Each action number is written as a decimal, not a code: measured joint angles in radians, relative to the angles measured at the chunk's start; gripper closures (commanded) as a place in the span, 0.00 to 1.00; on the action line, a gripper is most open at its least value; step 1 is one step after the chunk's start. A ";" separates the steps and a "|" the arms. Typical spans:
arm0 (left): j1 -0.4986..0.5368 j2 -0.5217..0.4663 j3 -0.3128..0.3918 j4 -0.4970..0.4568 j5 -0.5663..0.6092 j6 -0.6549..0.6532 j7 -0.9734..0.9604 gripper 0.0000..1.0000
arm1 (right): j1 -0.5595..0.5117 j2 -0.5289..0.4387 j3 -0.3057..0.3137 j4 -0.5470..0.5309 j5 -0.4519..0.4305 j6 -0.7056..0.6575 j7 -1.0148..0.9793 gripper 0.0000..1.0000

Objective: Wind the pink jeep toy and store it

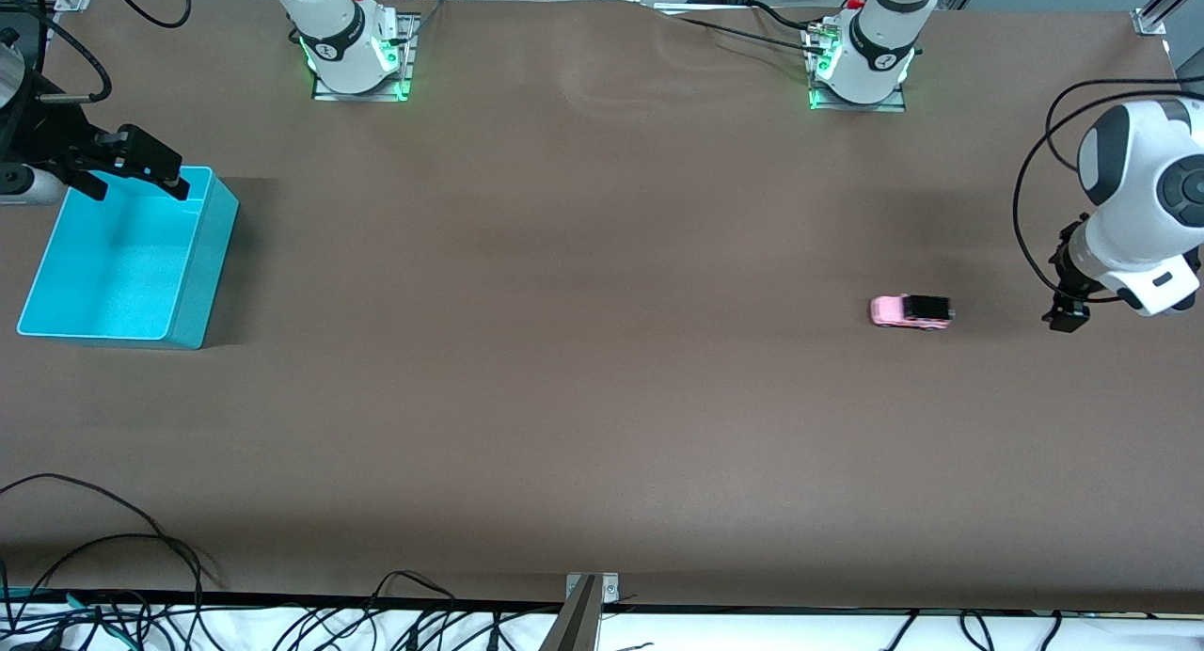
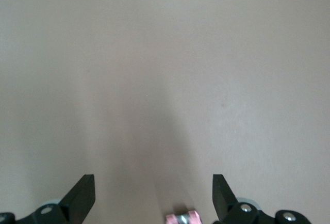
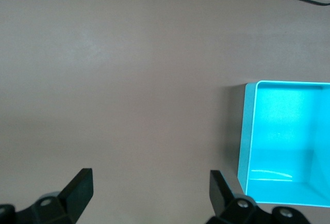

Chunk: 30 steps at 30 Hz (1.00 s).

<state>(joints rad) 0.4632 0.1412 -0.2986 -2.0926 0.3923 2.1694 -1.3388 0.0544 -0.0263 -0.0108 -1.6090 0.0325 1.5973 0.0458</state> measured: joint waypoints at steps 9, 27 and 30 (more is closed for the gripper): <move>-0.014 -0.111 -0.010 0.001 -0.059 -0.041 0.280 0.00 | 0.000 0.003 -0.002 -0.001 0.000 0.000 0.000 0.00; -0.233 -0.216 0.142 0.119 -0.233 -0.280 0.790 0.00 | 0.000 0.004 -0.003 -0.001 0.000 0.000 0.000 0.00; -0.246 -0.221 0.148 0.162 -0.250 -0.357 0.907 0.00 | 0.000 0.004 -0.003 -0.001 0.000 0.000 0.000 0.00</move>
<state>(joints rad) 0.2174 -0.0796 -0.1509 -1.9306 0.1425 1.8121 -0.4316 0.0544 -0.0225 -0.0136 -1.6101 0.0325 1.5971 0.0458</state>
